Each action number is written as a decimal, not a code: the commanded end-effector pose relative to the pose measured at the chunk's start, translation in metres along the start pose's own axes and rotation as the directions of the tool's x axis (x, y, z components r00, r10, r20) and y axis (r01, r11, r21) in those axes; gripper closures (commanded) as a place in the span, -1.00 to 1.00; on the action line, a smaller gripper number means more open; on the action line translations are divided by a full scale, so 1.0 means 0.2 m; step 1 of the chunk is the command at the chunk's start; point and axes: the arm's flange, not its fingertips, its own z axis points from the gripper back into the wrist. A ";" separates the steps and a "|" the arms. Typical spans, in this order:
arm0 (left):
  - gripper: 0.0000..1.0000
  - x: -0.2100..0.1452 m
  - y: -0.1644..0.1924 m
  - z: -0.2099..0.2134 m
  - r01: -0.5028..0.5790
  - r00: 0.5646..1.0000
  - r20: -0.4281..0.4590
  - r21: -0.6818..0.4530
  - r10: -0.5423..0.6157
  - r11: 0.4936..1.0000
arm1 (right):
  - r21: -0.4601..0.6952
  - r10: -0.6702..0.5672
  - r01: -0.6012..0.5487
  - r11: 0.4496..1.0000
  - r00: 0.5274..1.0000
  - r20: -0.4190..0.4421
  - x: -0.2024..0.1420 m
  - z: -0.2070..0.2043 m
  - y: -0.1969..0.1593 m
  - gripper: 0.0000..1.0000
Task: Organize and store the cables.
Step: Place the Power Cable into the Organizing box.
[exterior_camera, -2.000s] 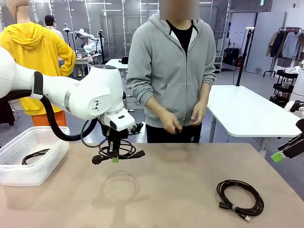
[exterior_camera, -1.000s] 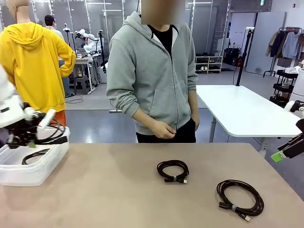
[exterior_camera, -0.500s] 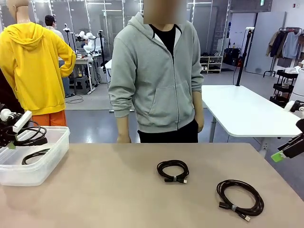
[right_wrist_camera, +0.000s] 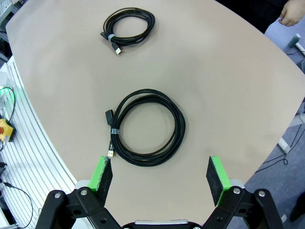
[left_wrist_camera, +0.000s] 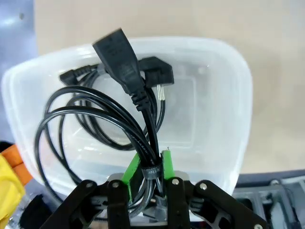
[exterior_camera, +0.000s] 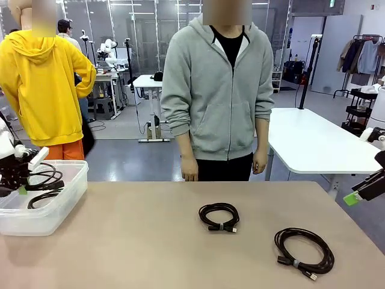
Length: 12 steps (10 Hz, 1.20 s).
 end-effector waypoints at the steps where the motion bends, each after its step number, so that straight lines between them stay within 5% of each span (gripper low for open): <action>1: 0.58 -0.03 0.09 -0.05 -0.008 0.999 0.046 -0.030 0.009 1.000 | -0.003 0.000 0.000 1.000 1.000 -0.002 0.00 0.00 0.00 -1.00; 2: 0.58 -0.02 0.09 -0.07 -0.017 0.999 0.045 -0.038 0.019 0.999 | -0.003 0.000 0.000 1.000 1.000 -0.002 0.00 0.00 0.00 -1.00; 3: -0.07 -0.01 0.09 -0.07 -0.029 0.999 0.043 -0.042 0.031 0.999 | -0.003 0.000 0.000 1.000 1.000 -0.002 0.00 0.00 0.00 -1.00; 4: -0.43 -0.01 0.09 -0.06 -0.044 0.998 0.038 -0.044 0.046 0.998 | -0.003 0.000 0.000 1.000 1.000 -0.002 0.00 0.00 0.00 -1.00; 5: -1.00 0.00 0.09 -0.05 -0.044 0.998 0.036 -0.039 0.045 0.998 | -0.003 0.000 0.000 1.000 1.000 -0.002 0.00 0.00 0.00 -1.00; 12: -1.00 0.05 0.00 0.03 -0.141 0.989 0.034 0.021 0.141 0.990 | -0.003 0.000 0.000 1.000 1.000 -0.002 0.00 0.00 0.00 -1.00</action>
